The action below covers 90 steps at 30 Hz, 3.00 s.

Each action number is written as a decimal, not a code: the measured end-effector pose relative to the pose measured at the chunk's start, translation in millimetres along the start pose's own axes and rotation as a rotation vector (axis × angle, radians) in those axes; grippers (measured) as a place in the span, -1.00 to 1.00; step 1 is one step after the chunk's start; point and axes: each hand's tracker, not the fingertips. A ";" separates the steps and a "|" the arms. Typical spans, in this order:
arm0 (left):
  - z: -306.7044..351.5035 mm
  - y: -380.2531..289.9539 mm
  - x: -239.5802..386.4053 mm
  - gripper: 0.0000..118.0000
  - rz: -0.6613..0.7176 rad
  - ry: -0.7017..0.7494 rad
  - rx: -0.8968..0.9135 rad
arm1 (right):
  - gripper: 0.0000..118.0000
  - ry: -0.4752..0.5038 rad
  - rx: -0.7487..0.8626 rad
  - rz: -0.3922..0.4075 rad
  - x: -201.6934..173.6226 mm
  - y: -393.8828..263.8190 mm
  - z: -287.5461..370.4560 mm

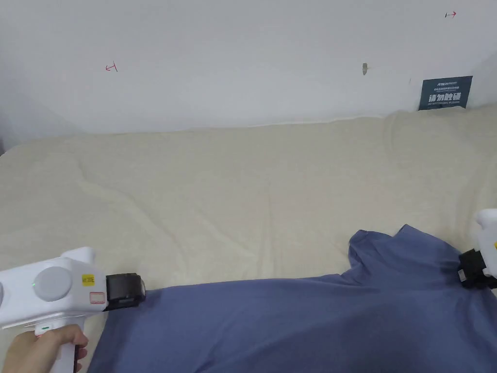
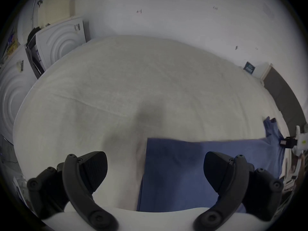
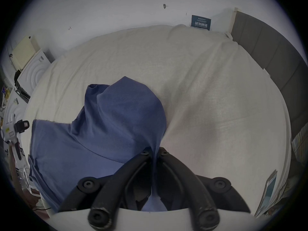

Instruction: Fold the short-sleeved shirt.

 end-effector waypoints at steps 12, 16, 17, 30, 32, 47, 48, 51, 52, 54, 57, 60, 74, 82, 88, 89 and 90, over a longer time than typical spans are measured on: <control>-10.2 -10.4 38.5 -0.89 -0.198 0.034 -0.001 | -0.93 -0.011 0.006 0.006 4.1 3.6 2.6; 6.9 -12.4 54.0 -0.89 -0.210 0.045 -0.008 | -0.93 0.005 0.026 0.009 4.3 0.8 27.1; 14.9 -14.4 52.6 -0.89 -0.208 0.027 0.008 | -0.93 0.014 0.034 0.019 4.2 -0.6 34.7; 184.0 -78.4 5.8 -0.89 -0.240 -0.040 0.226 | -0.93 0.063 0.171 0.095 4.6 -79.5 145.9; 204.1 -103.1 -2.6 -0.89 -0.245 -0.057 0.228 | -0.93 0.082 0.168 0.098 9.7 -107.5 154.7; 159.9 -238.1 -36.5 0.02 -0.166 -0.036 0.129 | 0.01 0.173 0.087 -0.128 32.6 -248.4 111.5; 162.6 -236.4 -38.1 0.18 -0.153 -0.045 0.147 | 0.15 0.162 0.095 -0.132 33.0 -247.2 115.6; 173.3 -225.1 -43.6 0.96 -0.117 -0.057 0.188 | 0.58 0.154 0.215 -0.120 25.7 -245.8 134.3; 182.0 -222.5 -44.7 0.99 -0.110 -0.079 0.219 | 0.58 0.154 0.260 -0.104 18.6 -243.4 145.6; 191.5 -217.5 -50.8 0.99 -0.089 -0.103 0.237 | 0.58 0.103 0.360 -0.070 2.2 -243.0 159.3; 199.3 -216.8 -51.8 0.99 -0.041 -0.143 0.259 | 0.46 0.117 0.546 -0.051 -26.9 -245.6 172.1; 194.7 -223.6 -55.4 0.56 -0.031 -0.137 0.196 | 0.38 0.177 0.566 -0.013 -63.1 -246.7 169.5; 186.7 -230.2 -118.8 -0.70 0.137 -0.228 0.214 | -1.00 0.213 0.533 0.064 -148.5 -242.8 123.5; 139.3 -200.5 -138.2 1.00 0.130 -0.370 0.089 | -1.00 0.190 0.494 0.091 -167.3 -238.9 116.6; 91.3 -190.2 -139.4 1.00 0.262 -0.613 -0.079 | -1.00 0.190 0.453 0.077 -180.1 -231.1 108.6; 96.1 -190.2 -138.4 1.00 0.261 -0.588 -0.049 | -1.00 0.192 0.446 0.081 -181.3 -230.3 107.4; 98.7 -189.6 -137.9 1.00 0.259 -0.617 -0.044 | -1.00 0.195 0.435 0.091 -181.8 -229.5 105.8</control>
